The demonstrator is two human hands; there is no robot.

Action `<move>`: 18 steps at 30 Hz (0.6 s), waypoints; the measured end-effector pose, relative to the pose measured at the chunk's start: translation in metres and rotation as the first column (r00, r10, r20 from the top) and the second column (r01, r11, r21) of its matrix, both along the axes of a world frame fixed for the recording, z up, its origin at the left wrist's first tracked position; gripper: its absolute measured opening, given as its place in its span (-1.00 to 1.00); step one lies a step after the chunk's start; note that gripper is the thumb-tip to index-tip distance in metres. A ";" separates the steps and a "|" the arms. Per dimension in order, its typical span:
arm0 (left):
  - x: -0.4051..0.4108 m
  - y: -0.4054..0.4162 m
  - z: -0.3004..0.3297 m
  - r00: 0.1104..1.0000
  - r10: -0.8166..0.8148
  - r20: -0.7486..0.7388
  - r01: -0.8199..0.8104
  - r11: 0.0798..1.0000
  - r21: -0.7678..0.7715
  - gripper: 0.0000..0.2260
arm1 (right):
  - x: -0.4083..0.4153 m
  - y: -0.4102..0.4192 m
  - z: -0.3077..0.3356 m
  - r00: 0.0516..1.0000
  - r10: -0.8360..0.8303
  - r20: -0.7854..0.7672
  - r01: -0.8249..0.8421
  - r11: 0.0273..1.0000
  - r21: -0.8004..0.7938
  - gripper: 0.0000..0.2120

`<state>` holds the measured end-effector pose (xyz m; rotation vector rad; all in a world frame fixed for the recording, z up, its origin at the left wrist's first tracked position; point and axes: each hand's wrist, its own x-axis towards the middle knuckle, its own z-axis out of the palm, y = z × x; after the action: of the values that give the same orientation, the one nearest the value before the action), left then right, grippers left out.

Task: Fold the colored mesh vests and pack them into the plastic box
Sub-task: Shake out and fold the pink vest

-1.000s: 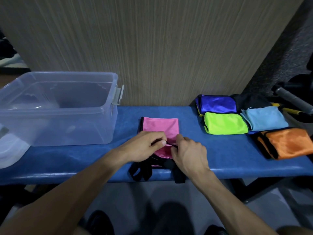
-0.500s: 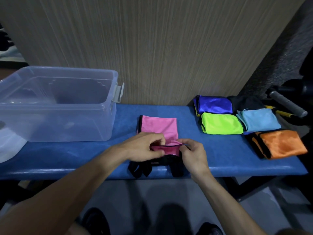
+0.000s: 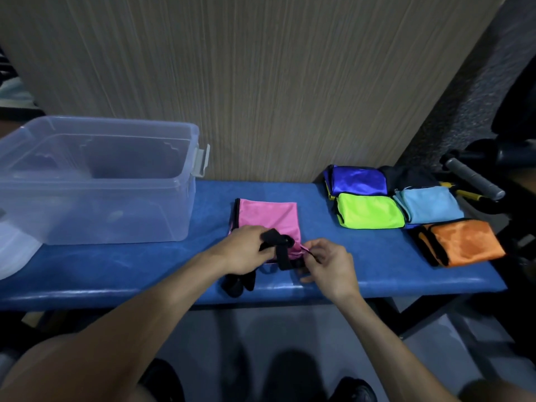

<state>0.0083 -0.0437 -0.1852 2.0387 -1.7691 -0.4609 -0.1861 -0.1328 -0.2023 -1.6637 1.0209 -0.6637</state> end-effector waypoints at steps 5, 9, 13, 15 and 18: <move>0.007 -0.003 0.009 0.999 -0.008 -0.042 0.011 0.997 0.078 -0.73 | 0.005 0.005 0.006 0.994 -0.105 0.005 0.103 0.985 0.140 -0.86; 0.005 -0.005 0.010 0.998 -0.005 -0.059 0.009 0.997 0.071 -0.73 | 0.012 0.005 0.016 0.994 -0.100 -0.040 0.107 0.948 0.298 -0.85; 0.004 -0.006 0.014 0.999 0.003 -0.054 0.000 0.998 0.063 -0.78 | 0.019 0.010 0.021 0.996 -0.055 -0.071 0.077 0.936 0.344 -0.86; 0.003 -0.006 0.015 0.999 -0.001 -0.050 0.005 0.997 0.077 -0.79 | 0.020 0.013 0.021 0.997 -0.021 -0.073 0.047 0.928 0.369 -0.92; 0.002 -0.005 0.015 0.998 -0.003 -0.070 0.010 0.996 0.092 -0.84 | 0.016 0.012 0.022 0.999 0.022 -0.044 -0.003 0.916 0.401 -0.95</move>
<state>0.0103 -0.0488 -0.1706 2.0531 -1.7436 -0.6189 -0.1704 -0.1203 -0.1799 -1.3273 1.0963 -0.3736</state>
